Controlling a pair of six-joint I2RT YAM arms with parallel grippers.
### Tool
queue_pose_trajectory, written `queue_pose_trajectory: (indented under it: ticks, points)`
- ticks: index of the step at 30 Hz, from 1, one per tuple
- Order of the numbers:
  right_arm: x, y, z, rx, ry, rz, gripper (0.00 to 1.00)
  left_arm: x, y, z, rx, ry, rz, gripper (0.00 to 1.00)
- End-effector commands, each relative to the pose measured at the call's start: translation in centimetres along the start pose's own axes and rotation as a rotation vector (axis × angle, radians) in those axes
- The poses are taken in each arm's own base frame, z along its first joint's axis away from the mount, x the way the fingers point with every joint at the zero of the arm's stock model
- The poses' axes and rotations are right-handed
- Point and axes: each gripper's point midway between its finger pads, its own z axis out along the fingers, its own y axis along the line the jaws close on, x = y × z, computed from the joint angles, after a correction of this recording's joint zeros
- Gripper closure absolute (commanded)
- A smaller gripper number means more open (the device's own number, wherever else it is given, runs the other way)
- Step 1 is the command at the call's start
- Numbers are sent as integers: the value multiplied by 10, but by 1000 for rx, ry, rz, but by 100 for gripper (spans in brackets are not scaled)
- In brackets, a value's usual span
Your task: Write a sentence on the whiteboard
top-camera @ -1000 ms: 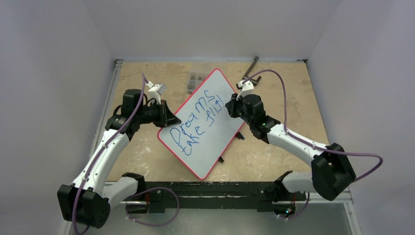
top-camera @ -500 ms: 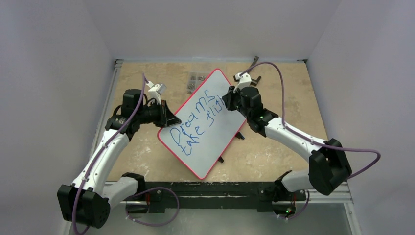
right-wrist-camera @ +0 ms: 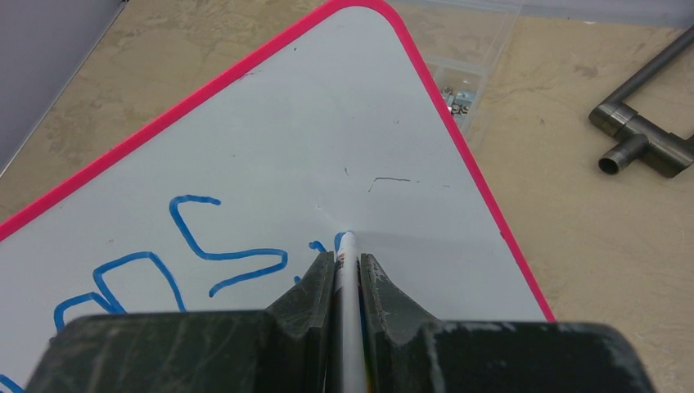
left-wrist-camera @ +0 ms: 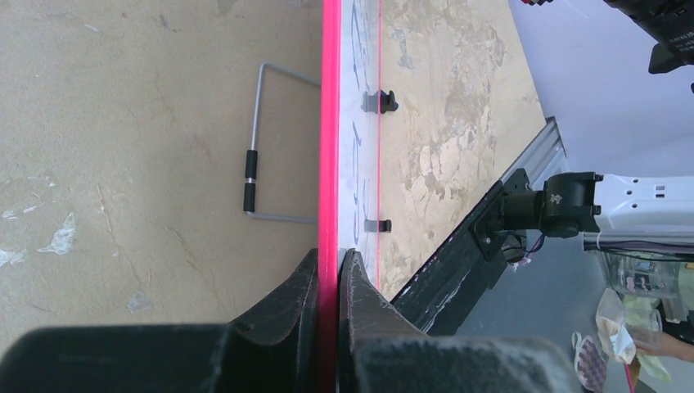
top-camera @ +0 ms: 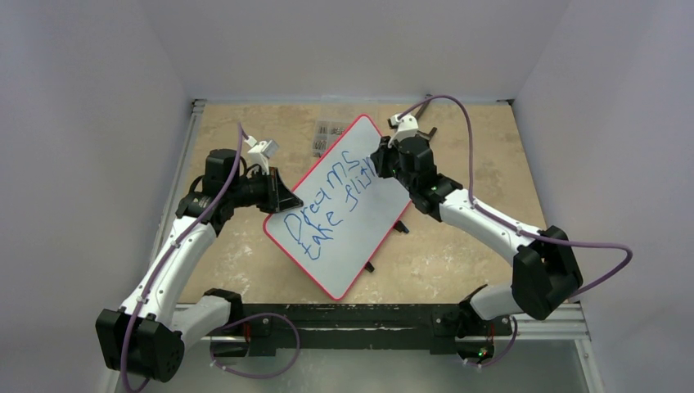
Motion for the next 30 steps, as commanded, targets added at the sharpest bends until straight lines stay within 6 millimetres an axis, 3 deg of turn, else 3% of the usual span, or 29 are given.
queue_pose_trajectory:
  ticks: [1, 23, 30]
  points:
    - [-5, -9, 2, 44, 1, -14, 100, 0, 25, -3, -121, -4, 144, 100]
    - [42, -24, -14, 59, 83, -10, 100, 0, 24, -4, -121, -8, 145, 100]
    - [44, -25, -19, 57, 87, -9, 100, -1, 24, -4, -120, -8, 145, 100]
